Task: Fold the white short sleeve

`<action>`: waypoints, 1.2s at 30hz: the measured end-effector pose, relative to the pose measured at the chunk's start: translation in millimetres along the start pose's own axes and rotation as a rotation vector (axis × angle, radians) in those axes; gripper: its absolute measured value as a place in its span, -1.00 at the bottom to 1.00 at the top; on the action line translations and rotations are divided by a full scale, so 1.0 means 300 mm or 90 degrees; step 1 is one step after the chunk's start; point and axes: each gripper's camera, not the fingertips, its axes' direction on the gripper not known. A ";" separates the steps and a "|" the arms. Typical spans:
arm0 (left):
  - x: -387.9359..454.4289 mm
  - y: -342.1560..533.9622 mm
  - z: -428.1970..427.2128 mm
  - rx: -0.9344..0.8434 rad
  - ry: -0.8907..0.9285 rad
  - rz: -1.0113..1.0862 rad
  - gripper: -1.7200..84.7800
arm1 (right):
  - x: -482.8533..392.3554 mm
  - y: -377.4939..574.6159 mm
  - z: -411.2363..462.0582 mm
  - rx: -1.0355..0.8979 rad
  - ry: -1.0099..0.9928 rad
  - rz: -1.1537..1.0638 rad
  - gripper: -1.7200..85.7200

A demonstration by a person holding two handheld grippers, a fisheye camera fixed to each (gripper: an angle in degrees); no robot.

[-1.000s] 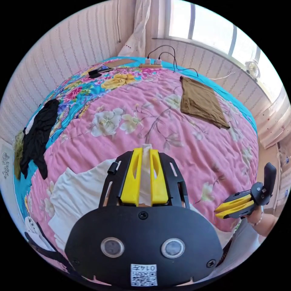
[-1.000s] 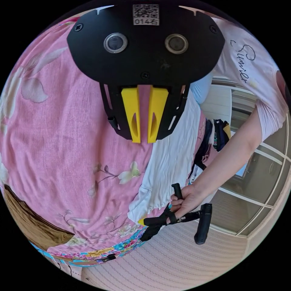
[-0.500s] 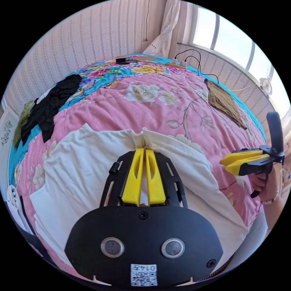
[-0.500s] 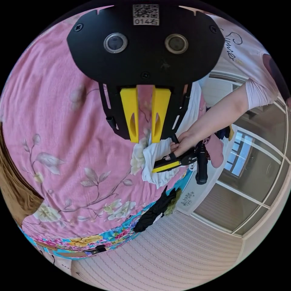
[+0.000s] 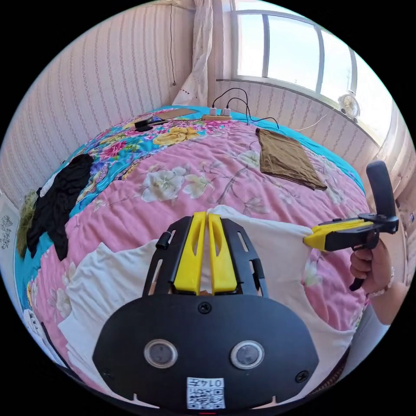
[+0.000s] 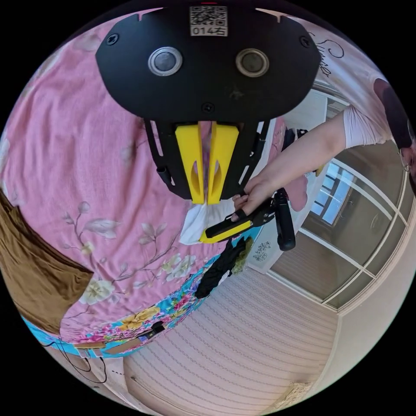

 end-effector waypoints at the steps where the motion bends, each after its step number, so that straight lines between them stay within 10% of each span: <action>1: 0.005 -0.011 0.013 -0.005 0.004 -0.004 -0.98 | 0.011 0.003 0.000 -0.004 0.000 0.005 -0.95; 36: -0.171 -0.089 0.164 -0.075 0.127 -0.089 -0.97 | 0.107 0.092 0.457 -0.015 0.017 0.004 -0.95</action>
